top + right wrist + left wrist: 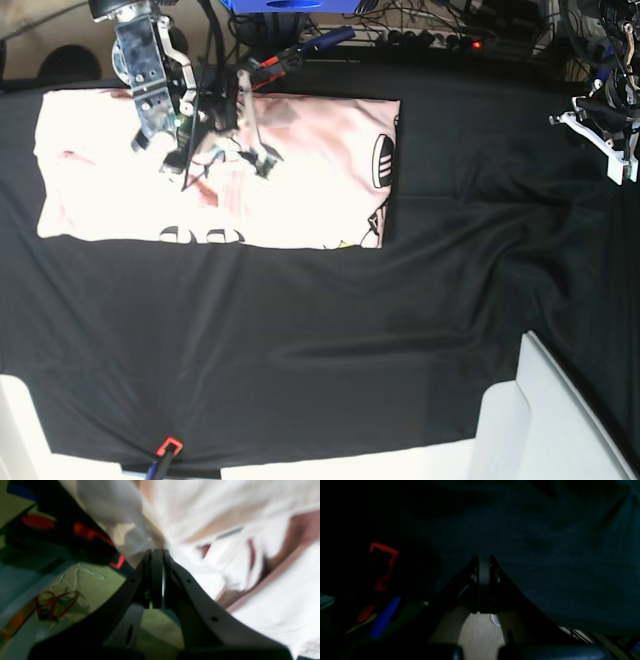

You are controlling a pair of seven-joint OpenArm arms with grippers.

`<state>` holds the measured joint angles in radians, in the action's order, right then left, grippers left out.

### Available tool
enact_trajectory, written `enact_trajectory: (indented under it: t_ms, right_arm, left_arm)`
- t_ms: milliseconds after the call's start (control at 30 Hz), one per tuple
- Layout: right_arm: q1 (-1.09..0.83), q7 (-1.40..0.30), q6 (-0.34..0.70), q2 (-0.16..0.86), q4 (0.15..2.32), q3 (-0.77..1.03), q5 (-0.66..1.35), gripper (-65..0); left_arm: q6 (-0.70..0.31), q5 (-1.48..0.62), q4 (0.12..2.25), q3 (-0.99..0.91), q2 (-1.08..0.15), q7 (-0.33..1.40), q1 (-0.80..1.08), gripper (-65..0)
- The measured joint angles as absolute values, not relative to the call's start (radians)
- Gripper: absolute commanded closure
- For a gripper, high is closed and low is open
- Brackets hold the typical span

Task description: Fold the T-shirt properly

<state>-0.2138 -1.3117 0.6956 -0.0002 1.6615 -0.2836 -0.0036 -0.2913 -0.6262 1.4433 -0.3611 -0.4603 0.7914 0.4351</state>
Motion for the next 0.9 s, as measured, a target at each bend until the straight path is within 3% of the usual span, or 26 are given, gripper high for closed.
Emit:
enact_trajectory:
  t_ms: [467, 900]
  right_arm:
    - [-0.176, -1.333, 0.696, -0.003, 1.758, -0.293, 0.000, -0.1]
    - [-0.202, -1.292, 0.696, -0.003, 1.607, -0.292, 0.000, -0.1]
  left_arm:
    - [-0.291, -0.626, 1.443, -0.361, -0.460, 0.792, 0.435, 0.0]
    - [-0.291, -0.626, 1.443, -0.361, -0.461, 0.791, 0.436, 0.0]
